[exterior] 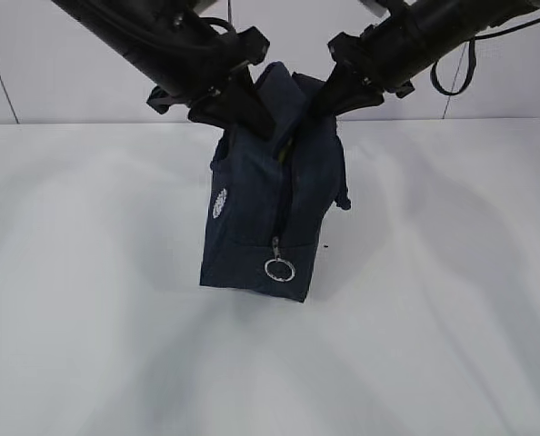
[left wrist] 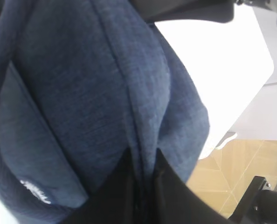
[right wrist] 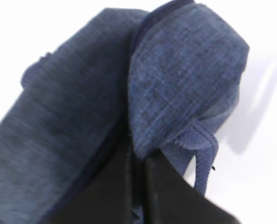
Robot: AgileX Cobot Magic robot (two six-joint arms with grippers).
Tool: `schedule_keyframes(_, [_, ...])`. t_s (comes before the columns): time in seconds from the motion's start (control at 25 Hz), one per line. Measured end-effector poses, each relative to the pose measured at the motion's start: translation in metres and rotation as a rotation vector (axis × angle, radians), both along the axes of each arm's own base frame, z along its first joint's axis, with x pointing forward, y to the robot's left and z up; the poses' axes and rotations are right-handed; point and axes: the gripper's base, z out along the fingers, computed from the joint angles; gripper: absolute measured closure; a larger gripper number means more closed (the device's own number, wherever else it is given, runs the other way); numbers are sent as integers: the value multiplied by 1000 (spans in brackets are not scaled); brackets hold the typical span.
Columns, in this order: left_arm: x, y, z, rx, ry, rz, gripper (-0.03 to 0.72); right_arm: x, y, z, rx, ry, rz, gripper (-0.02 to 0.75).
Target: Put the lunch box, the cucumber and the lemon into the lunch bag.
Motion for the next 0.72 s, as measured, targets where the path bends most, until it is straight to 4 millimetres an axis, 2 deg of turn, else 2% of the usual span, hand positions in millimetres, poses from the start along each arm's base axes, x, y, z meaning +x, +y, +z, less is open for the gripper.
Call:
schedule_keyframes(0.2, [-1,-15,-20,11,42,-25,681,-1,-1,-4,-55,11,4,733])
schedule_keyframes(0.32, [-2,-20,-23,10,42,-27,671,-2,3,-4,-58,8,14,733])
schedule_keyframes(0.48, [-1,-20,-23,8,37,-22,602,-4,9,-4,-69,-1,37,724])
schedule_keyframes(0.6, [-1,-21,-23,3,40,-20,505,-4,10,-4,-70,-1,39,668])
schedule_keyframes(0.72, [-1,-21,-23,-4,44,-19,415,-4,10,-4,-70,-2,37,540])
